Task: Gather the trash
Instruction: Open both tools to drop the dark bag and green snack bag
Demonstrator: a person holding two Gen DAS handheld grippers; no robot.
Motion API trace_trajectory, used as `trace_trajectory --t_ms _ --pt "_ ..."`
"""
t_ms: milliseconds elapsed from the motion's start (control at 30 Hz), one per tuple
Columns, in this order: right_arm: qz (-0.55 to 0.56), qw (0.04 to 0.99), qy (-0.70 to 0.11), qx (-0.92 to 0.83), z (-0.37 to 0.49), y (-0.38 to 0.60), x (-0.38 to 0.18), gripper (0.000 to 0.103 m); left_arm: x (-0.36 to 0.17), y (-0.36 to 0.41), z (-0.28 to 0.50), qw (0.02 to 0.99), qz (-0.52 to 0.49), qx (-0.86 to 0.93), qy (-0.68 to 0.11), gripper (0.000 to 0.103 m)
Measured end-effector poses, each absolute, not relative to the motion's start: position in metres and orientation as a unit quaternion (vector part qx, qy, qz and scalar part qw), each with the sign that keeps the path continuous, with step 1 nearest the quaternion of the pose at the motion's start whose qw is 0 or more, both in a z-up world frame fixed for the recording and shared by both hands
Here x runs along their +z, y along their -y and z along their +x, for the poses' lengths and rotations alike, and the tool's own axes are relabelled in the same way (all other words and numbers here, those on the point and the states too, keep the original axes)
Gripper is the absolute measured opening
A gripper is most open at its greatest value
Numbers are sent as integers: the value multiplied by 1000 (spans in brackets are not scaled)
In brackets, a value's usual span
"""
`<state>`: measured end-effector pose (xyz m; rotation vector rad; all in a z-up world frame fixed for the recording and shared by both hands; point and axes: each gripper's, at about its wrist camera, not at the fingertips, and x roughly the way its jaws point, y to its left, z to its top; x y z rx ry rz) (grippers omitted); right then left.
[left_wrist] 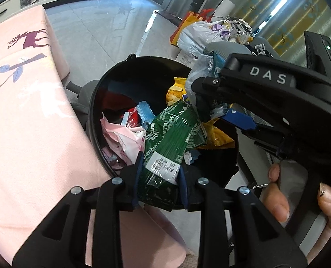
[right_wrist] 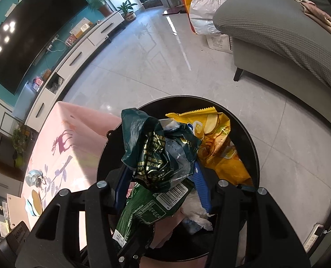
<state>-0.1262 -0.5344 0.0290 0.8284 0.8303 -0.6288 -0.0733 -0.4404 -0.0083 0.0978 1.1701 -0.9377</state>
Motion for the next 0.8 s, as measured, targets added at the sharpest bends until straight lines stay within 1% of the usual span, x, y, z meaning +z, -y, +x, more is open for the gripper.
trace_trajectory --t_ms 267,333,367,433,500,533,600,633,700,767,800 --pt "382 785 -391 -293 -125 534 29 55 -6 437 -72 727 33 -433 -531 32" --pt "381 784 -391 -294 -125 533 30 56 -4 436 -72 727 31 -434 -530 36" --pt "380 785 -392 -295 -125 532 31 58 -3 435 -72 727 29 -435 -530 40" --pt "378 786 -392 -294 -125 531 32 59 0 432 -72 728 23 -438 -527 44" --pt "377 787 -390 -294 -125 529 34 60 4 430 -73 729 21 -440 -524 52" --pt "376 788 -389 -294 -125 529 35 62 5 430 -73 730 20 -442 -522 54" --pt "374 789 -387 -295 -126 528 38 64 11 426 -73 733 19 -444 -515 63" --pt "373 790 -386 -296 -126 527 39 65 14 424 -73 736 18 -445 -510 64" --pt "371 791 -384 -298 -126 526 42 66 19 418 -72 740 13 -445 -505 73" --pt "368 793 -382 -299 -127 524 45 67 26 410 -70 744 6 -445 -498 77" --pt "367 794 -381 -299 -127 524 46 67 28 407 -69 746 4 -444 -496 82"
